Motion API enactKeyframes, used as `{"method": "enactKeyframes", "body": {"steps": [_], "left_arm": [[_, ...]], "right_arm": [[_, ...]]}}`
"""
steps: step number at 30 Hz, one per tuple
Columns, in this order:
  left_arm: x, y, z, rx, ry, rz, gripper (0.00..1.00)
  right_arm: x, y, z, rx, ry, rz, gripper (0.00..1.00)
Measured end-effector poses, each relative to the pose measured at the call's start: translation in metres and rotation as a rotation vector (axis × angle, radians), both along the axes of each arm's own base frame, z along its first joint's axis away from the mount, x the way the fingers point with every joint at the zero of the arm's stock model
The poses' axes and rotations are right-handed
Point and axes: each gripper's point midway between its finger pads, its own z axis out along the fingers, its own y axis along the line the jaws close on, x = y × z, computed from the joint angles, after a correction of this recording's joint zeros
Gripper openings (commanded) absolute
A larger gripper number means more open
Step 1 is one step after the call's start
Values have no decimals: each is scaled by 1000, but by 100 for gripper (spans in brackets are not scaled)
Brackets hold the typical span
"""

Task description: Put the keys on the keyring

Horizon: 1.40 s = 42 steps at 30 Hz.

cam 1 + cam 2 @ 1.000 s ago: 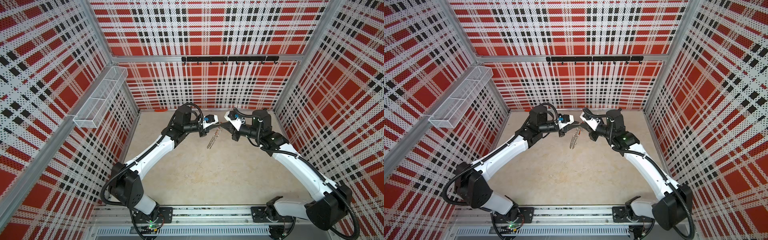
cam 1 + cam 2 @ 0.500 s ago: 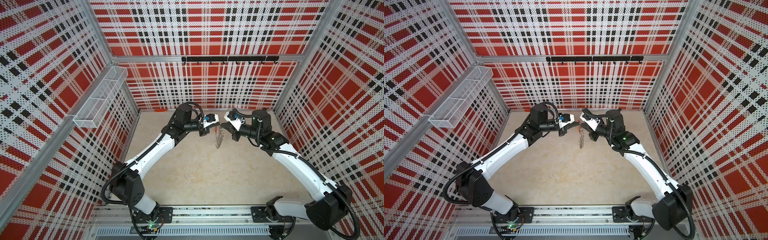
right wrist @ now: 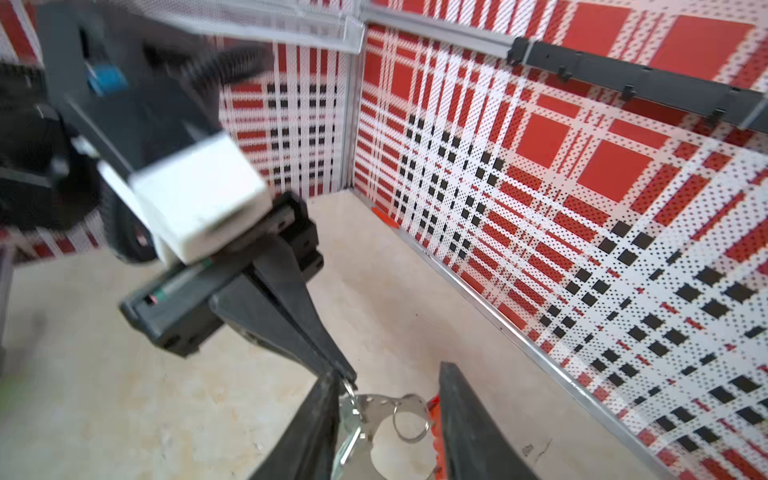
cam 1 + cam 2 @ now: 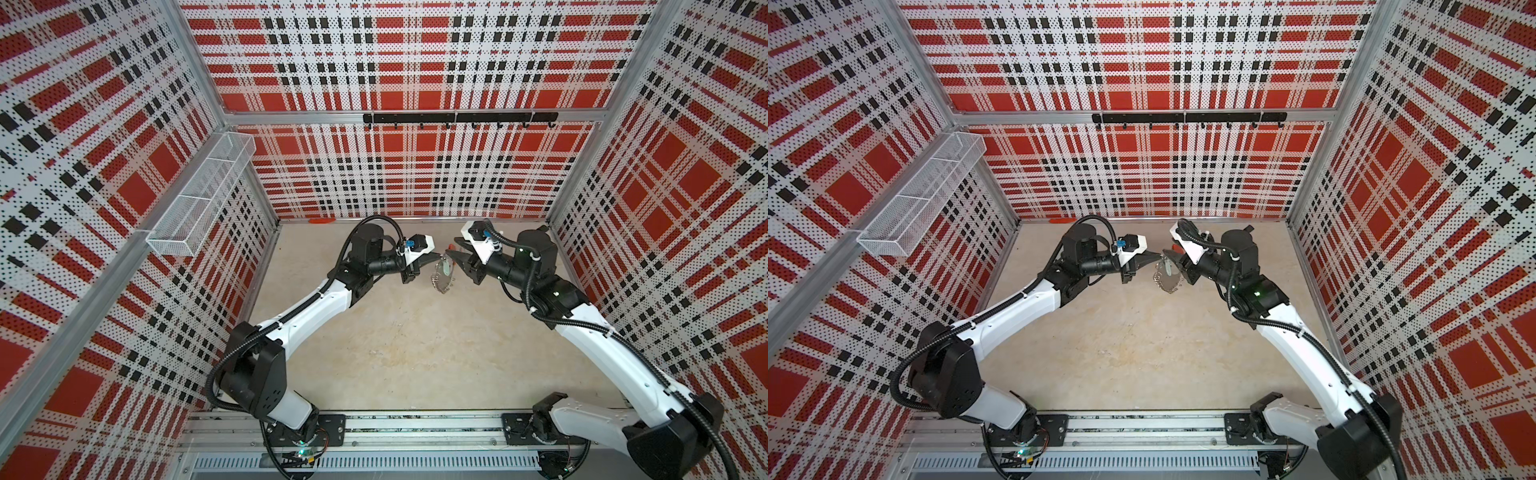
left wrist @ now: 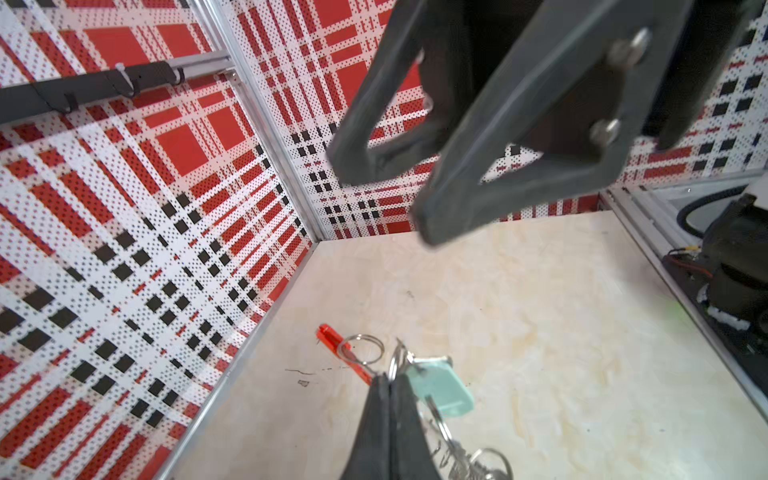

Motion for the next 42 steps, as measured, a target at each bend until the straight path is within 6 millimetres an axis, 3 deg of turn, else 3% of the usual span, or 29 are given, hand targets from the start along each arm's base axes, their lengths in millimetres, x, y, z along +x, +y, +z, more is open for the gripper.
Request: {"method": "enactKeyframes", "body": {"steps": [5,13,18,32,42], "left_arm": [[0,-1,22,-95,25,10,0],[-4,2,51,-191,43,9,0],[-11,6,54,-228,49,5,0],[-15,10,69,-301,73,-12,0],[-18,13,77,-331,76,-34,0]], "right_arm": [[8,-8,26,202,90,-3,43],[12,7,-3,365,313,102,43],[9,4,-11,460,382,158,43],[-10,11,17,540,360,318,44],[-3,20,5,547,415,371,41]]}}
